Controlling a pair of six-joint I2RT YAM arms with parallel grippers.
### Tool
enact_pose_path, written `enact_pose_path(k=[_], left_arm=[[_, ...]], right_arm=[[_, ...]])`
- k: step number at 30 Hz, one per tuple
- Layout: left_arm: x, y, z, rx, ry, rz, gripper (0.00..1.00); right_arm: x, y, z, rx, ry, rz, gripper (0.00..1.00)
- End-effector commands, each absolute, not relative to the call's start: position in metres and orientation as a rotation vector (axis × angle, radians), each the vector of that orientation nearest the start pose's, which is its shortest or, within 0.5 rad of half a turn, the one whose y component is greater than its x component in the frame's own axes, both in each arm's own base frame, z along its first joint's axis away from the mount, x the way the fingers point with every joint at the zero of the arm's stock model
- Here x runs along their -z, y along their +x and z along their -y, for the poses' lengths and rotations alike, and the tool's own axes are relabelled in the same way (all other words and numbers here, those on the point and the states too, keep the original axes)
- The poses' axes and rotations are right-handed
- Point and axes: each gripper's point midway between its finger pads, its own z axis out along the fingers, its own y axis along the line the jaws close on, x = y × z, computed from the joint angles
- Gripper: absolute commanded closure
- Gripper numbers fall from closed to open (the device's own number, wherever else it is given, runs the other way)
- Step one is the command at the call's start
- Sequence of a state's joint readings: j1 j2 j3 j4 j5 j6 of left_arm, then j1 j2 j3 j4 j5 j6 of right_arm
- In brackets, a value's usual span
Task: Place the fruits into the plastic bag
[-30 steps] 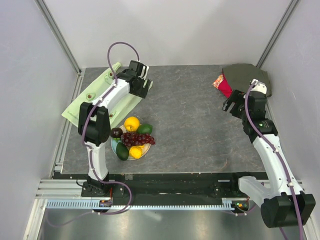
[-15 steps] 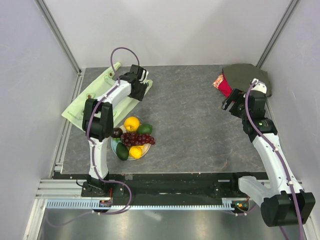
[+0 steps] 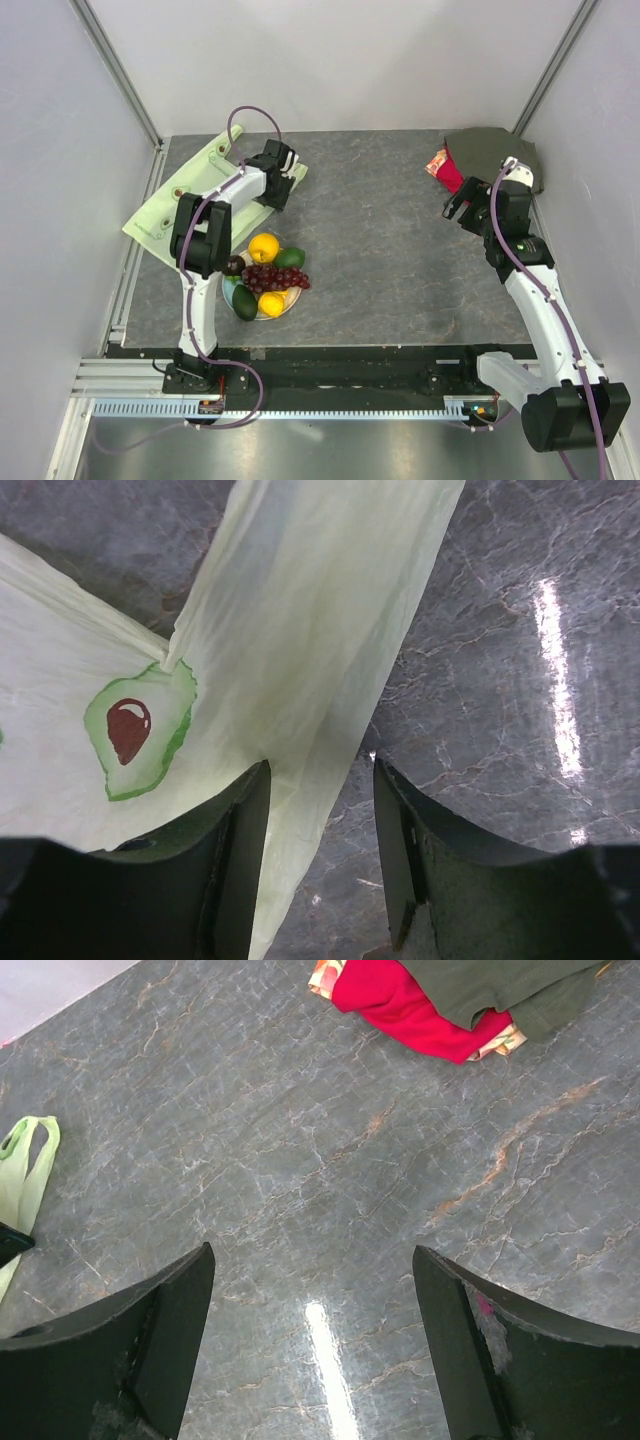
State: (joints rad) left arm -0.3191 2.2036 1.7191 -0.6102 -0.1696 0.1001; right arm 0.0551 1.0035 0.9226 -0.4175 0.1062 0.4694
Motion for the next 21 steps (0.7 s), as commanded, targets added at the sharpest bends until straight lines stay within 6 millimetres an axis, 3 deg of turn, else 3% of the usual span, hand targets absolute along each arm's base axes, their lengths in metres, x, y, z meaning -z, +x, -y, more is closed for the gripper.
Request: enact_pose_path(k=[1, 7, 10, 13, 17, 21], left_arm=[[-0.021, 0.488, 0.125, -0.129, 0.528, -2.587, 0.48], [-0.009, 0.487, 0.122, -0.128, 0.527, -2.612, 0.61], [-0.006, 0.488, 0.120, -0.121, 0.534, -2.617, 0.83], [-0.009, 0.488, 0.126, -0.074, 0.553, -2.607, 0.98], [-0.043, 0.504, 0.147, 0.035, 0.590, -2.490, 0.98], [-0.108, 0.534, 0.179, 0.111, 0.642, -2.284, 0.98]], right_arm=[[-0.233, 0.335, -0.020, -0.235, 0.495, -1.972, 0.12], [-0.234, 0.335, -0.018, -0.228, 0.499, -1.964, 0.12], [-0.234, 0.335, -0.018, -0.227, 0.499, -1.965, 0.11], [-0.236, 0.336, -0.018, -0.224, 0.493, -1.963, 0.11], [-0.239, 0.339, -0.016, -0.212, 0.493, -1.956, 0.10], [-0.246, 0.345, -0.017, -0.215, 0.490, -1.942, 0.10]])
